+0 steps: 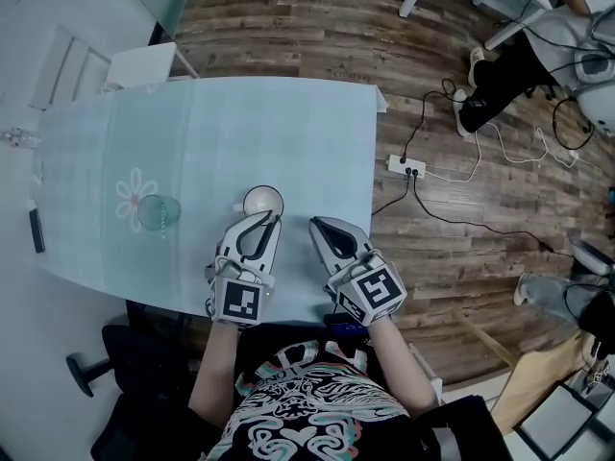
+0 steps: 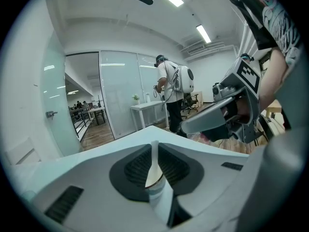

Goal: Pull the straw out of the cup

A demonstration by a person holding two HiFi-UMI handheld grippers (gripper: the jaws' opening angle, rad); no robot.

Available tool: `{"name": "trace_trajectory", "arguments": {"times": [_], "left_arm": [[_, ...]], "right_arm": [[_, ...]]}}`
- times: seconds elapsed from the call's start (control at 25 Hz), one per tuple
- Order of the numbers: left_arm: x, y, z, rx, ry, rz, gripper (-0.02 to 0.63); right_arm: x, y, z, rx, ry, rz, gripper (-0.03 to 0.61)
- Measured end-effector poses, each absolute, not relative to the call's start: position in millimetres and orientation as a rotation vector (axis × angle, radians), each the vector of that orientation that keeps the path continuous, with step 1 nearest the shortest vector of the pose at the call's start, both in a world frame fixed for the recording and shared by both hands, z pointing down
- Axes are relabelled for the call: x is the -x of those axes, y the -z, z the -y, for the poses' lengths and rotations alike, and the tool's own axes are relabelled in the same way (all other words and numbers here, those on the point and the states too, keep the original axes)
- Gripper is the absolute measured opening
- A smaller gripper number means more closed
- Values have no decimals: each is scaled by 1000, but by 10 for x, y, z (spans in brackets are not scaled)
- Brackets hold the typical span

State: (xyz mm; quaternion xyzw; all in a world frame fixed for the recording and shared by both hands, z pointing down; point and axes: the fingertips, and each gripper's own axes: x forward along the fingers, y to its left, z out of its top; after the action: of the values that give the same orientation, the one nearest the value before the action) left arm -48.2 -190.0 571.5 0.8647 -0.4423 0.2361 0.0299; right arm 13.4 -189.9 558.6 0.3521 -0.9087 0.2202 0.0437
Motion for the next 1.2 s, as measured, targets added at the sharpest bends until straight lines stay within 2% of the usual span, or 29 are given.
{"name": "trace_trajectory", "arguments": {"times": [1.2], "left_arm": [[877,-5328,1745,-2567,-517,1499,66]], "right_arm": [[-69,-5347,1880,-1130,-720,2840,17]]}}
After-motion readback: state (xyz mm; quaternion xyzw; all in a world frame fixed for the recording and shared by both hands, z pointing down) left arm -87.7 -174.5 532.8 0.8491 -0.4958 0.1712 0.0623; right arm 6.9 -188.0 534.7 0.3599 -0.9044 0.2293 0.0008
